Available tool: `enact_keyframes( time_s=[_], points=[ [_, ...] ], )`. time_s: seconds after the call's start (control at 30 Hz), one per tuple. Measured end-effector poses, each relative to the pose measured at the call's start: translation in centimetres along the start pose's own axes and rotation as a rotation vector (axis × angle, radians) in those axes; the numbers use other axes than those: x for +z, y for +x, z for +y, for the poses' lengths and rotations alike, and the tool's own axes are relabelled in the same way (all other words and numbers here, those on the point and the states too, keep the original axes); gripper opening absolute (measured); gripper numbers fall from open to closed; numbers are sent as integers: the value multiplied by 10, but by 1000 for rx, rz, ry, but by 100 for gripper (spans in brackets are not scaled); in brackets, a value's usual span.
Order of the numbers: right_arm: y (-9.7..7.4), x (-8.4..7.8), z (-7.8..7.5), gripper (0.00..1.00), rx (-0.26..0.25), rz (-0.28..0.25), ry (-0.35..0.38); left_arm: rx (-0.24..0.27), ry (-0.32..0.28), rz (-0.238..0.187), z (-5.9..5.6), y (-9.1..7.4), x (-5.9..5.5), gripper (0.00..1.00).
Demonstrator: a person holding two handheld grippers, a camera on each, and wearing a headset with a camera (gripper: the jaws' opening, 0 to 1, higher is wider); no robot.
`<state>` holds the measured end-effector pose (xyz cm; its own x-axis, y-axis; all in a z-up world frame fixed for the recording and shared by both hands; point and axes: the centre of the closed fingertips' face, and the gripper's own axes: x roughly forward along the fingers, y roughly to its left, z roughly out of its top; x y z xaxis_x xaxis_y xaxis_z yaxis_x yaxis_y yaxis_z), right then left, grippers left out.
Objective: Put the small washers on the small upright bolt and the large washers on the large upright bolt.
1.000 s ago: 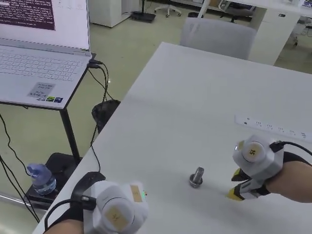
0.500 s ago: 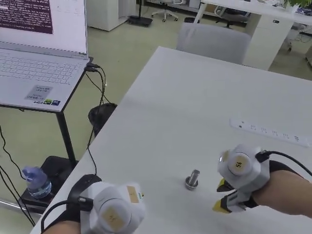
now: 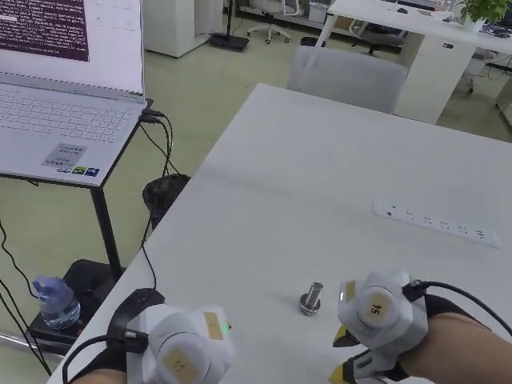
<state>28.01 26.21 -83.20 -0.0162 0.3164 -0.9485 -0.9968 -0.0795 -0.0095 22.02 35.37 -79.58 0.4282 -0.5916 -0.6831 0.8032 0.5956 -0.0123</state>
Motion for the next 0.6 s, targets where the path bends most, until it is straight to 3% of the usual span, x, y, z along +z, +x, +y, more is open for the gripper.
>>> enact_keyframes(
  time_s=[0.2,0.6],
  points=[
    [11,8,24,30,29,3,-54,6,-4,-2,1,0,0,87],
    [34,12,43,28,47,2,-59,19,-15,-4,-1,-3,-2,87]
  ],
)
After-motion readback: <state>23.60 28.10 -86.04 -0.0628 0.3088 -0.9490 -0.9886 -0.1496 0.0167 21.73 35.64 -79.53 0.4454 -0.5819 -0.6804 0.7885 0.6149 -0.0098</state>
